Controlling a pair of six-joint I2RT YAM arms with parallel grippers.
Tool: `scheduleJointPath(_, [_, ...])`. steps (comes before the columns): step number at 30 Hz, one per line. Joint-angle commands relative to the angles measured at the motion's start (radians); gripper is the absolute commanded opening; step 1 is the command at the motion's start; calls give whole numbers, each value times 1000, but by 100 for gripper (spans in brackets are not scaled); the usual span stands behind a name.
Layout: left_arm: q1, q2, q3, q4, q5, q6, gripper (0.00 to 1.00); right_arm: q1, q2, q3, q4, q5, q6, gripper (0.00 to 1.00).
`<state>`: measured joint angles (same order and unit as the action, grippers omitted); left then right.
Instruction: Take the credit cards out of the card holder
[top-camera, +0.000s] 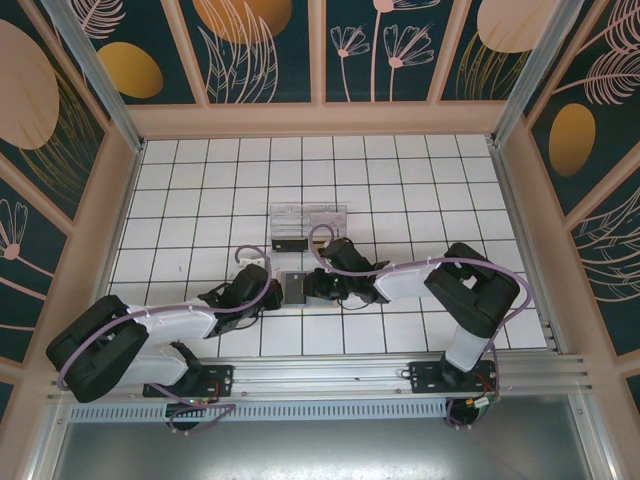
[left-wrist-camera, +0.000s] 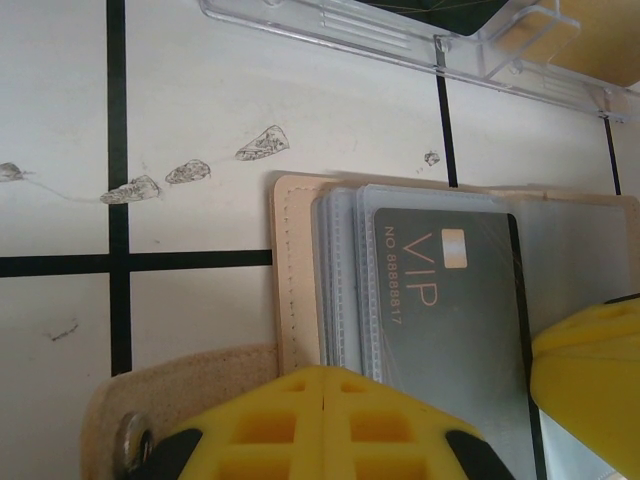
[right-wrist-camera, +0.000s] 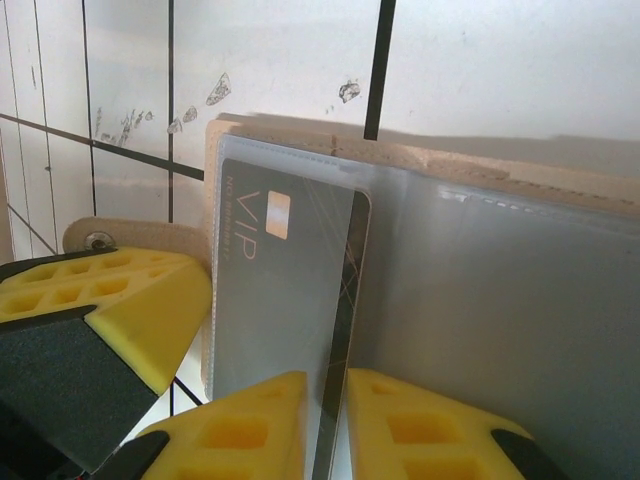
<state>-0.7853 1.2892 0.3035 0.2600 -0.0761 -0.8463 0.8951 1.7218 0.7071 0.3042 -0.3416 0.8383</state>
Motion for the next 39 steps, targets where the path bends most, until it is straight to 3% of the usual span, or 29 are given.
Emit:
scheduleJointPath(1, [3,-2,-18,-15,32,-14,4,-12,-1,-6,0,20,13,23])
scheduleJointPath(9, [3,1,-18,-13,39,-13,3,-15,23,-7,33,-2,22,19])
scheduleJointPath(16, [3,3,-16,-14,39,-14,3,-16,15,-13,44,-7,23,0])
scheduleJointPath(34, [3,-4,-18,-43,7,-20,0,-68,-86,-92,23,6,4,0])
scheduleJointPath(36, [3,-2,-17,-40,11,-21,0,-67,-82,-91,46,-10,5,15])
scheduleJointPath(39, [3,6,-13,-36,17,-17,0,-64,-66,-77,50,-16,3,23])
